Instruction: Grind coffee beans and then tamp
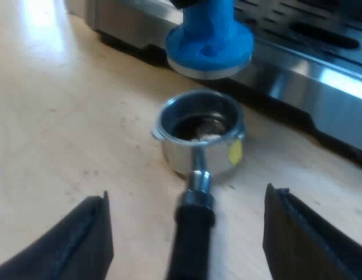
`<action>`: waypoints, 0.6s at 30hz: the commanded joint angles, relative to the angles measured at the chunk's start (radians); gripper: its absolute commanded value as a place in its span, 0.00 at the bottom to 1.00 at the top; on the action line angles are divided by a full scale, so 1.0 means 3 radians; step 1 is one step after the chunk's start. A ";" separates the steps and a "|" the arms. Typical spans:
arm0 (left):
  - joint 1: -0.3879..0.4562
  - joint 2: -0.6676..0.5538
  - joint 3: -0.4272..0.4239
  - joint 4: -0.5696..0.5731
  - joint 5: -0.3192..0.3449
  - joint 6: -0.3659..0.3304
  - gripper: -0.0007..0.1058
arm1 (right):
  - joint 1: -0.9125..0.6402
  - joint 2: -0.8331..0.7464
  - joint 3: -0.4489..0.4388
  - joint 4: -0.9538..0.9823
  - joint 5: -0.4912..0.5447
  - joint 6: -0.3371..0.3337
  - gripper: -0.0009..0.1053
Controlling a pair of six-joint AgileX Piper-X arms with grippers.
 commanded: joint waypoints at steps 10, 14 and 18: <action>0.0497 -0.0484 0.0001 0.0356 -0.0022 -0.0002 0.01 | -0.0140 -0.0016 -0.0475 0.0418 -0.0252 -0.0097 0.55; 0.0790 -0.0562 0.0001 0.0518 -0.0022 0.0030 0.01 | -0.0407 -0.0009 -0.0540 0.0417 -0.0846 -0.0136 0.55; 0.1041 -0.0577 0.0048 0.0606 -0.0022 0.0050 0.01 | -0.0665 0.0004 -0.0588 0.0417 -0.1192 -0.0337 0.55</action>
